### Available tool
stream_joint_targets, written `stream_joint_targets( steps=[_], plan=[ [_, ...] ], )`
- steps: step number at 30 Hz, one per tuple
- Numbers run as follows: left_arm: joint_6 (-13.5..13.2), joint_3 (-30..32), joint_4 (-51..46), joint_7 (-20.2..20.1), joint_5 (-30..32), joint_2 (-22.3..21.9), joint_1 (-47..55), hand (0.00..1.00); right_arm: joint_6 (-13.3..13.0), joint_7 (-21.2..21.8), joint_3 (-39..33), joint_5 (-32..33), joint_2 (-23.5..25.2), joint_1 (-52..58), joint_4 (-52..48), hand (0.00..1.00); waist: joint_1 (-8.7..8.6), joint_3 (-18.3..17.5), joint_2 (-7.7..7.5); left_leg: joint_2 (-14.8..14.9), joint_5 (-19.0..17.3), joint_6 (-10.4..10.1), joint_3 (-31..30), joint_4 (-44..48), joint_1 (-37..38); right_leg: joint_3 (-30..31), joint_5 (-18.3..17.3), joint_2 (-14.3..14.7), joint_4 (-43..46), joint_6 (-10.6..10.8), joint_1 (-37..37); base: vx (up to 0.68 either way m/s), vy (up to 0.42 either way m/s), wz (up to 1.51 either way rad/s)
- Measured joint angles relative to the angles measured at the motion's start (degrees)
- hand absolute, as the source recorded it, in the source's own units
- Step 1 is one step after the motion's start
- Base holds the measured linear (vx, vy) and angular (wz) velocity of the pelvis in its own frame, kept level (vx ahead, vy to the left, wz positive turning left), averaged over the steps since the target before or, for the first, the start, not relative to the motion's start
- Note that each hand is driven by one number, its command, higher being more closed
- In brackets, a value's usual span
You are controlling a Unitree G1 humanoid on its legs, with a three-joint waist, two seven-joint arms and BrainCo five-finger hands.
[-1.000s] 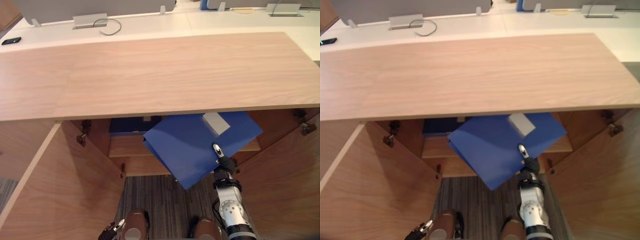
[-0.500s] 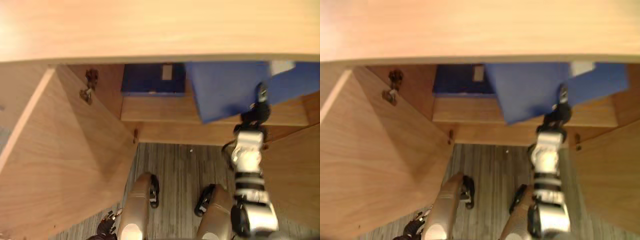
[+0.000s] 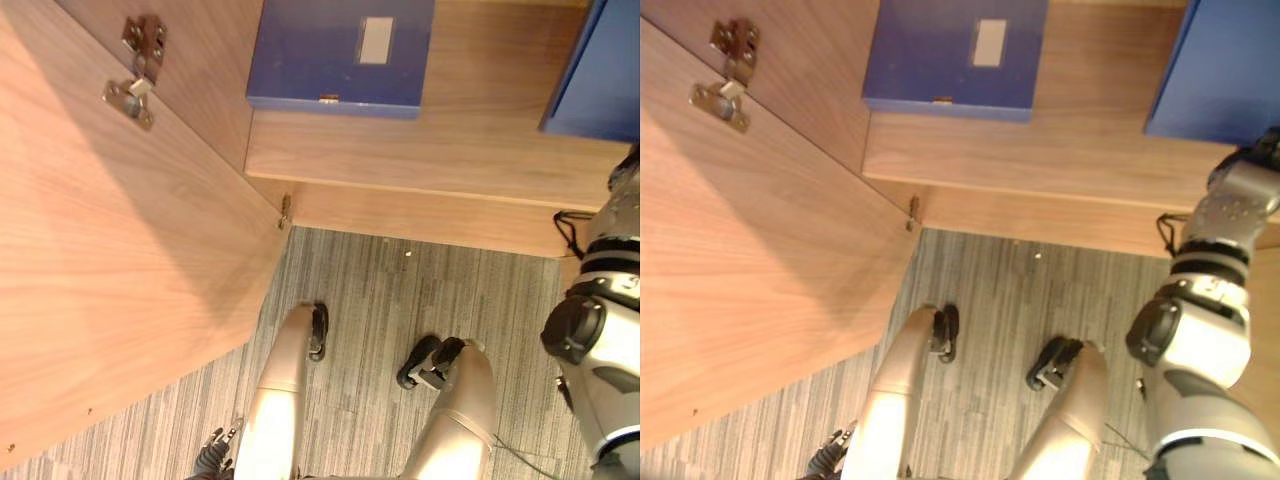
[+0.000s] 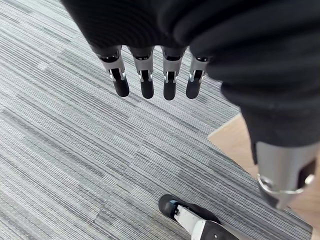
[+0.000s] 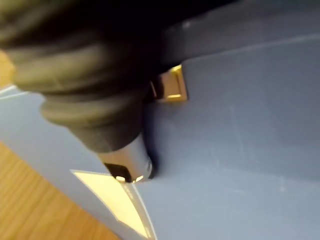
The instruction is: Walk over to the cabinet, pick up the folder, carry it to the office cabinet, place the folder inside the office cabinet, then close the office cabinet door
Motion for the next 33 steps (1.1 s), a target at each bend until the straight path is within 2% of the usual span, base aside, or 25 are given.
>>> stream_joint_targets(
  steps=[4,11,16,17,20,29,33],
  plan=[
    [0.1,0.1,0.3,0.7,0.0,-0.1,0.5,0.00,0.2,-1.5,2.7,0.0,-2.1,-2.4,2.8,1.00,-0.02,0.2,-0.02,-0.6,0.6,-1.0,-1.4,1.4,-3.4,-0.1,-1.5,-0.7,3.1,-0.8,-3.1,-0.01,-0.066,0.18],
    [0.1,-1.2,0.6,1.8,-0.1,-0.3,0.3,0.00,2.7,-2.3,9.1,-2.0,-7.3,-7.8,6.1,1.00,-0.11,3.3,0.29,-0.9,1.9,-2.5,-3.4,5.1,-10.3,0.2,-3.5,-0.9,9.1,-2.7,-9.6,0.00,-0.075,0.12],
    [0.2,-1.8,0.6,2.2,-0.8,-0.1,0.4,0.00,3.1,-2.3,12.7,-2.3,-8.4,-10.2,7.1,1.00,-0.04,3.5,0.27,-1.5,3.2,-3.8,-4.9,5.1,-12.2,0.2,-4.6,-0.9,10.9,-3.4,-11.3,0.02,-0.102,0.16],
    [0.2,-2.1,0.5,2.4,-1.3,-0.1,0.4,0.00,3.1,-2.3,14.1,-2.3,-8.7,-11.1,7.1,0.00,0.02,3.5,0.28,-1.6,3.2,-3.9,-5.0,4.9,-12.4,0.2,-4.7,-0.9,11.1,-3.4,-11.7,0.02,-0.093,0.07],
    [0.2,-2.8,0.5,2.5,-1.5,0.1,0.5,0.00,2.9,-2.3,15.7,-2.3,-9.8,-12.1,7.1,0.00,0.11,3.6,0.29,-1.5,4.0,-4.2,-5.4,4.3,-13.2,-0.1,-4.9,-0.8,11.3,-3.3,-12.5,0.03,-0.095,0.08],
    [0.4,-3.9,0.5,2.5,-2.2,0.4,0.5,0.00,0.3,-2.2,16.3,-0.9,-9.0,-12.0,7.1,0.00,0.48,4.3,0.39,-1.5,4.8,-5.0,-5.8,3.6,-13.0,-0.4,-5.2,-0.6,11.6,-3.6,-12.4,0.05,-0.061,0.02],
    [0.4,-3.9,0.6,2.4,-2.6,0.4,0.5,0.00,-0.3,0.8,16.8,-0.1,-8.5,-12.0,5.9,0.00,0.48,4.4,0.37,-1.5,5.8,-5.4,-5.9,2.3,-12.6,-0.8,-5.1,-0.5,10.9,-3.7,-12.2,0.07,-0.059,0.03]
  ],
)
